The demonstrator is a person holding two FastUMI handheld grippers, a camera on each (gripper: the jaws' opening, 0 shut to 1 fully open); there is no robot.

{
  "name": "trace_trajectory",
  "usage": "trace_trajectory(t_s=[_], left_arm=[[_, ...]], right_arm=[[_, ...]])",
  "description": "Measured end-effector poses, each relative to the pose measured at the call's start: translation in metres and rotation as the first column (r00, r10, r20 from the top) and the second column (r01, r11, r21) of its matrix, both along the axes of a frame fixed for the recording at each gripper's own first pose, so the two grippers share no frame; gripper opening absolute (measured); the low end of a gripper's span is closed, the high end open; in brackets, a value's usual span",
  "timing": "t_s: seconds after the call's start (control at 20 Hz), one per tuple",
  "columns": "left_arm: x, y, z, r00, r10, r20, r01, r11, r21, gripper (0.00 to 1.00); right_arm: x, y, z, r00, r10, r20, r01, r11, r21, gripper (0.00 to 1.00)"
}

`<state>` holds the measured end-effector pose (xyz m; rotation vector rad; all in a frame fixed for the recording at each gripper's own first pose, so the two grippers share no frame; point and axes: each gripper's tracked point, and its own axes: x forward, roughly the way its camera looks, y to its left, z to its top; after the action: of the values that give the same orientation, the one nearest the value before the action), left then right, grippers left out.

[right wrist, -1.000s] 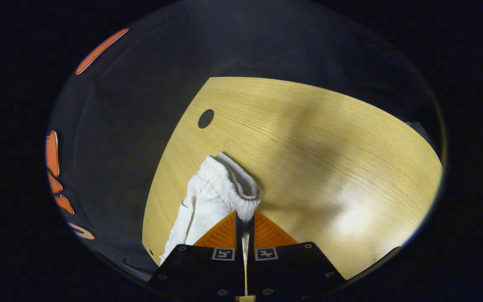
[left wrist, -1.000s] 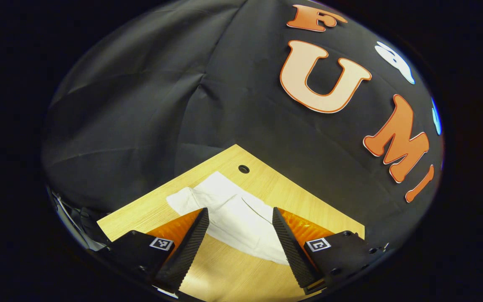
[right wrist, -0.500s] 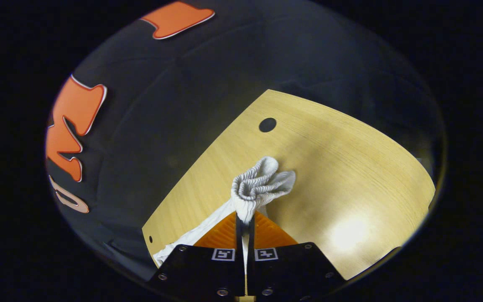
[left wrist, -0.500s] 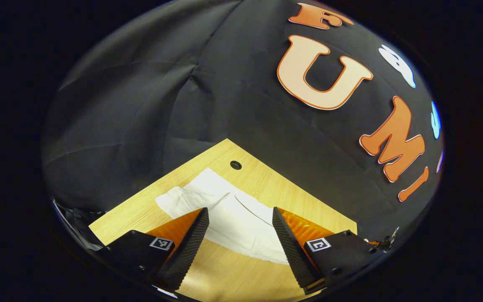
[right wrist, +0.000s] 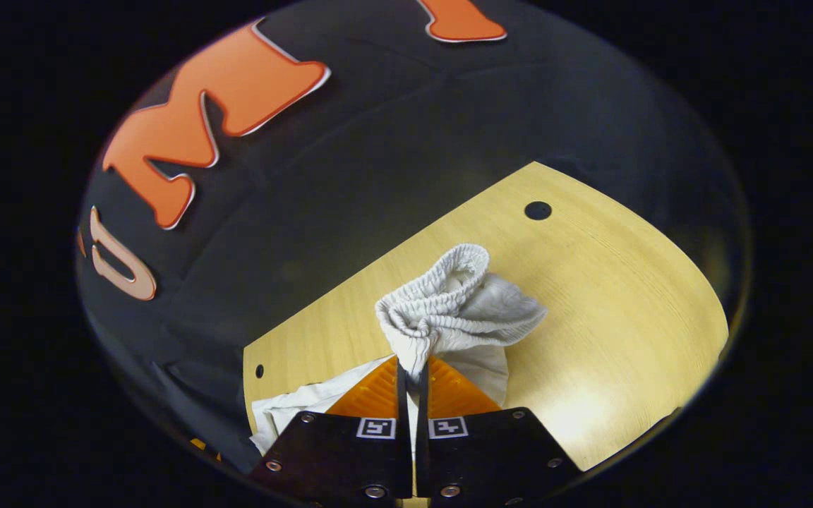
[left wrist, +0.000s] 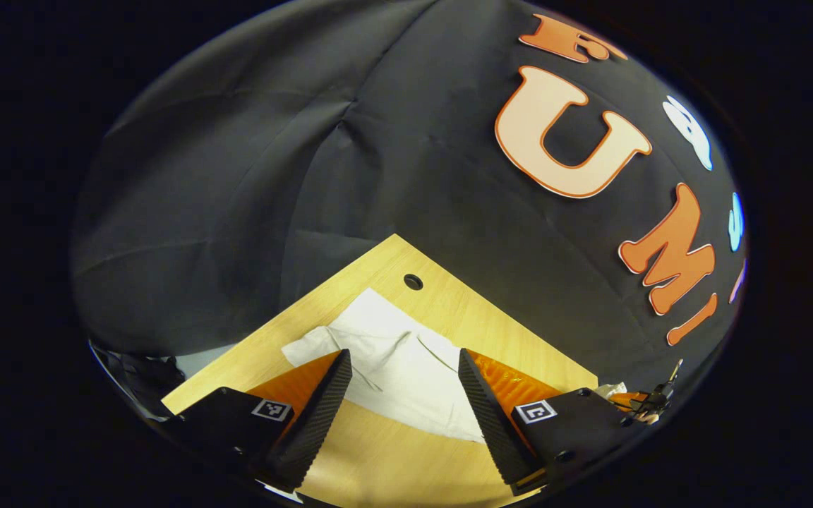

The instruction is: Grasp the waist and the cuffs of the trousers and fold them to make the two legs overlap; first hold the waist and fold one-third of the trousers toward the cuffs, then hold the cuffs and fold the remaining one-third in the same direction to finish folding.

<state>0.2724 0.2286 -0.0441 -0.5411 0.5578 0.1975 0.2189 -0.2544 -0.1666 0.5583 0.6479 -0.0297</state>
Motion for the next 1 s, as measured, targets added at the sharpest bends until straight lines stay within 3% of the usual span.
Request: trace_trajectory(t_s=[0.4,0.8,1.0], left_arm=[[0.0,-0.001,0.0,1.0,0.014,-0.014,-0.014,1.0,-0.012,0.99],[-0.003,0.0,-0.002,0.999,0.022,-0.035,-0.023,0.999,-0.022,0.99],[-0.005,-0.001,-0.001,0.998,0.035,-0.05,-0.036,0.999,-0.033,0.99]], right_arm=[[-0.001,-0.001,-0.007,0.988,0.153,0.022,-0.151,0.986,-0.065,0.02],[-0.004,-0.011,0.006,0.954,0.289,-0.083,-0.296,0.95,-0.101,0.03],[-0.005,-0.015,0.008,0.942,0.3,-0.153,-0.318,0.941,-0.113,0.04]])
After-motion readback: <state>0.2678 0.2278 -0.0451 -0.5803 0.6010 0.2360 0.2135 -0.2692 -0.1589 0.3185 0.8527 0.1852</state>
